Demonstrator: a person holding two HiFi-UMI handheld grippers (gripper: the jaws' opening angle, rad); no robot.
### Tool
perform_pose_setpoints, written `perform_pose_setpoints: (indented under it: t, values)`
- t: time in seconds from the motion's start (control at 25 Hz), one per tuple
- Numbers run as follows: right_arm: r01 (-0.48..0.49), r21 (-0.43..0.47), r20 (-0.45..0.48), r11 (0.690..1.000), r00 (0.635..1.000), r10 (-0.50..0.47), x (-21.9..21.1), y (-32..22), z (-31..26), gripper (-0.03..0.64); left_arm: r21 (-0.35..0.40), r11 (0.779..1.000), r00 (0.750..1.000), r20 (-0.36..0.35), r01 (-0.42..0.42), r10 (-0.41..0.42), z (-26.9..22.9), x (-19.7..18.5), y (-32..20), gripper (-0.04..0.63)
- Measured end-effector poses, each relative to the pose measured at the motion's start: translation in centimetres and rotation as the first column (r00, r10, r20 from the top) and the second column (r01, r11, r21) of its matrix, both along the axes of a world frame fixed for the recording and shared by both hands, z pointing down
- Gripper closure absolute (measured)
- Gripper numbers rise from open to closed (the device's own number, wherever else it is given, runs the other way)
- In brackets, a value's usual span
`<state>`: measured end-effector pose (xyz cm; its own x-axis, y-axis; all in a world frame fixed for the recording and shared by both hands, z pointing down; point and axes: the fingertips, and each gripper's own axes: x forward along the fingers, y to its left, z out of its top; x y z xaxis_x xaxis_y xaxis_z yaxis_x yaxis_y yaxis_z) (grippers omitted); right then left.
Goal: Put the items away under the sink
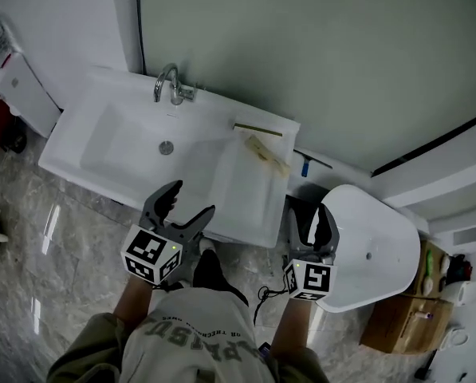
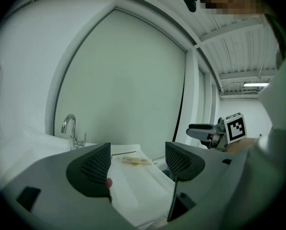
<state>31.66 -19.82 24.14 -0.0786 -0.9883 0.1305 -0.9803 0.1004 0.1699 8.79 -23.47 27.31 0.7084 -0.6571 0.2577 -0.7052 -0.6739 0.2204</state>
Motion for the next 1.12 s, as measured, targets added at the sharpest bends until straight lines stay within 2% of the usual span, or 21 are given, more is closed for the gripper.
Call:
perform_pose_setpoints:
  t: [0.32,0.52,0.68,0.84,0.96,1.12]
  values:
    - [0.106,-0.054,-0.039,0.993,0.993,-0.108,3.6,-10.0,1.3,0.362,-0.007,0.999,0.998,0.053,0.035,-0.035,0.4,5.5,-7.3,0.253]
    - [0.199,-0.154,-0.093,0.968,0.972,-0.214,5.5,-15.9,4.7,0.362,-0.044,0.998,0.995,0.082,0.051,-0.047,2.1,8.2,-10.7,0.253]
    - [0.305,-0.288,-0.096,0.908,0.934,-0.344,5.8,-20.5,9.1,0.362,-0.084,0.995,0.992,0.120,0.059,-0.048,4.0,9.3,-12.6,0.253]
    - [0.362,-0.402,-0.140,0.841,0.883,-0.448,5.5,-24.6,13.7,0.364,-0.123,0.990,0.987,0.152,0.065,-0.046,6.0,10.2,-14.1,0.253]
    - [0.384,-0.491,-0.198,0.782,0.825,-0.529,5.4,-26.9,17.4,0.364,-0.158,0.985,0.984,0.174,0.062,-0.033,7.7,10.8,-14.7,0.253]
    - [0.382,-0.618,-0.257,0.688,0.728,-0.635,5.0,-29.1,22.3,0.364,-0.202,0.978,0.983,0.184,0.054,-0.017,9.7,11.1,-14.9,0.253]
